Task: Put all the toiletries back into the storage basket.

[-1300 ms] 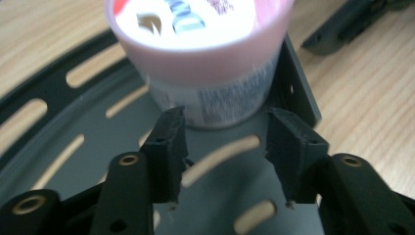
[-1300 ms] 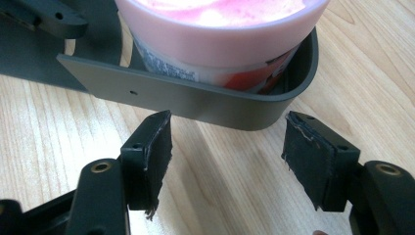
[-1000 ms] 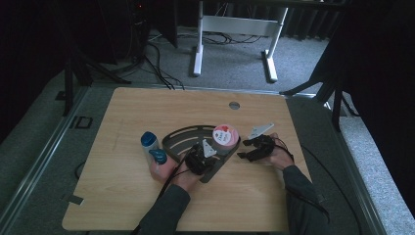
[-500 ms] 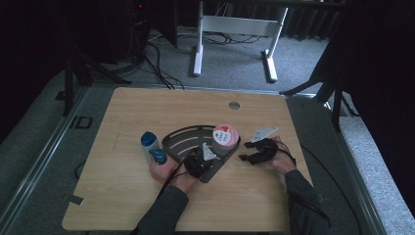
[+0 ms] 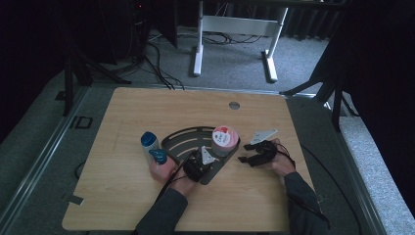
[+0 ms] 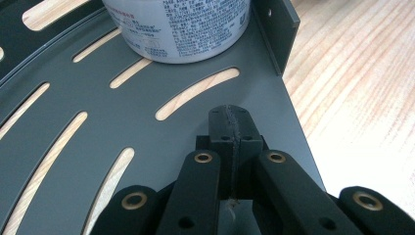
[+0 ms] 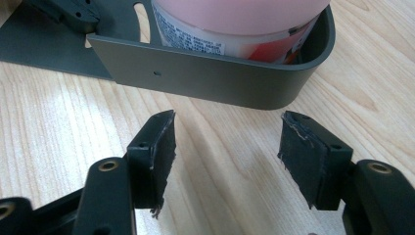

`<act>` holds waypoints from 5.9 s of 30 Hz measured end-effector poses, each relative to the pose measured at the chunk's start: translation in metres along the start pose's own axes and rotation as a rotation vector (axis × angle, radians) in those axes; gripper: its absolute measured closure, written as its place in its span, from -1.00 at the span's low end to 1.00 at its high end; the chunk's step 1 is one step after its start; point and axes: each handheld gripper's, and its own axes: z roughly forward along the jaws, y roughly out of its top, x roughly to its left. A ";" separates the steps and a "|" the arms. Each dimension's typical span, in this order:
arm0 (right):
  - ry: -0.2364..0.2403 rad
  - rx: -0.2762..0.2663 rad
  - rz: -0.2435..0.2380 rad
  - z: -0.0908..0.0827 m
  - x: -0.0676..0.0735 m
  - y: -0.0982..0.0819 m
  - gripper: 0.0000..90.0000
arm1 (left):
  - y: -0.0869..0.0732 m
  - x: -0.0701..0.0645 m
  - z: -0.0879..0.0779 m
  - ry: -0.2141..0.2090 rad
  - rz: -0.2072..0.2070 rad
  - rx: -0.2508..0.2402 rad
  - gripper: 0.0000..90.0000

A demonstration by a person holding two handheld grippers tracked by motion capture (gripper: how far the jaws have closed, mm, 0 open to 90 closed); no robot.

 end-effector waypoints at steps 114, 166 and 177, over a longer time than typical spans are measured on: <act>-0.126 -0.087 0.144 0.009 0.022 -0.024 -0.42 | -0.033 0.047 -0.180 -0.146 -0.011 -0.065 0.34; -0.124 -0.086 0.142 0.009 0.022 -0.024 -0.43 | -0.045 0.092 -0.183 -0.068 -0.098 -0.016 0.05; -0.125 -0.086 0.142 0.009 0.022 -0.024 -0.43 | -0.043 0.097 -0.176 -0.089 -0.104 -0.017 0.03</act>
